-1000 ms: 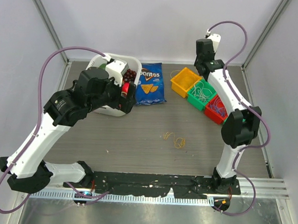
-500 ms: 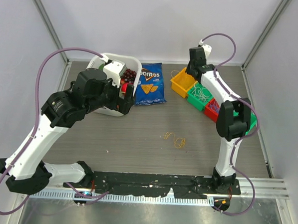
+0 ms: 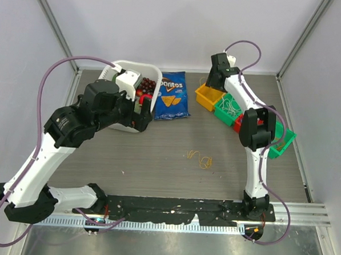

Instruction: Untangle the cables

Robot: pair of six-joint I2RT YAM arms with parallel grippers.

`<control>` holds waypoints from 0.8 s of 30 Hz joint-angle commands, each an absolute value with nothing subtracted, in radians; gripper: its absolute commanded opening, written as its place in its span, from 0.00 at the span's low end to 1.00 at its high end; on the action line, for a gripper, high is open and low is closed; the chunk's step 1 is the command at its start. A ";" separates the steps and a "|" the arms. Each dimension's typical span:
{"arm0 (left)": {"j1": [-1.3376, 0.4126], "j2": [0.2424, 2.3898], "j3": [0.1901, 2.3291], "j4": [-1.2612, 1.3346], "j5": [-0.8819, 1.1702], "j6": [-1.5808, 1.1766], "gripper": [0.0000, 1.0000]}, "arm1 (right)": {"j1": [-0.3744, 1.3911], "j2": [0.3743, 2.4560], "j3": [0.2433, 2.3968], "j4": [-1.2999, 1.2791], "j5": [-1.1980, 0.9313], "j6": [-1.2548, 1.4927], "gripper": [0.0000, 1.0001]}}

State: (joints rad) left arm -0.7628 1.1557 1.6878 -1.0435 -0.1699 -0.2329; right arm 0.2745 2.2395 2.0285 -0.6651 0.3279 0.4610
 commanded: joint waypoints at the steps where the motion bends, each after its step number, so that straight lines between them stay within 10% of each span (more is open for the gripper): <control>1: -0.756 1.106 1.663 -0.988 -0.135 -0.259 1.00 | 0.276 2.145 2.140 -0.865 0.296 0.459 0.65; 7: -0.756 1.046 1.583 -0.936 -0.098 -0.316 1.00 | 0.298 1.872 1.840 -0.934 0.241 0.468 0.79; 24: -0.756 0.890 1.341 -0.848 0.080 -0.679 1.00 | 0.623 1.315 0.974 -0.721 -0.032 0.610 0.74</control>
